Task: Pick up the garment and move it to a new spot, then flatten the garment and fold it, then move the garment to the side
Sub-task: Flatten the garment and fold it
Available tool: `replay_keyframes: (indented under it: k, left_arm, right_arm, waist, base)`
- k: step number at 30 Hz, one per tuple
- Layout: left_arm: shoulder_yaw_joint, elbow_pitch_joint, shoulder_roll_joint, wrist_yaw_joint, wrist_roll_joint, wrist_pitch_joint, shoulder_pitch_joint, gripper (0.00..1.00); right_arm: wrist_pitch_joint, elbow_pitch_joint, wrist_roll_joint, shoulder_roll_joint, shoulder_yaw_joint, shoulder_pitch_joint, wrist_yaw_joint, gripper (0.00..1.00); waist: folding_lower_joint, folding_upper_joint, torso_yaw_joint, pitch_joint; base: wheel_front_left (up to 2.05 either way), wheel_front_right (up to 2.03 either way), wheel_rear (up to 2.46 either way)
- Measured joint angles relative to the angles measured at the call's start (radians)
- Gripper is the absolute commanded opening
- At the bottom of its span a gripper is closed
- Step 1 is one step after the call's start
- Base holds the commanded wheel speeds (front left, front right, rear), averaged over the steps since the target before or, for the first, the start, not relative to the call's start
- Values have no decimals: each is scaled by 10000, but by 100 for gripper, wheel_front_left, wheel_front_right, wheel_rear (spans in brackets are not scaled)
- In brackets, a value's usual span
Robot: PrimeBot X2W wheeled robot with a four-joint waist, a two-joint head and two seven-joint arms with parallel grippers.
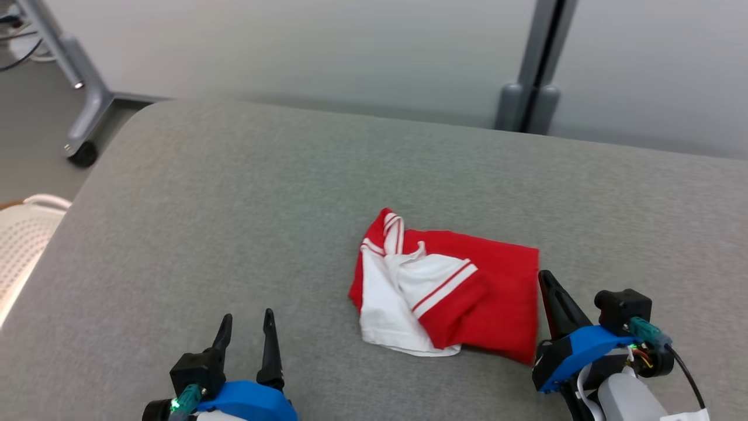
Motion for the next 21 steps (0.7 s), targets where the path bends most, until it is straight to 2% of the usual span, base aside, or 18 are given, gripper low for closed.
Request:
replay_keyframes:
  k: [11, 21]
  left_arm:
    - [-384, -255, -6, 117, -280, 0, -174, 100]
    - [-729, -548, -12, 245, -594, 0, -382, 100]
  right_arm:
    - [2, 769, -650, -67, 127, -537, 0, 0]
    - [-6, 573, -608, -50, 1718, -797, -2, 0]
  waist:
    - [0, 1, 1283, 787]
    - [-1, 1, 1711, 1235]
  base:
    - [0, 0, 0]
    - [0, 0, 0]
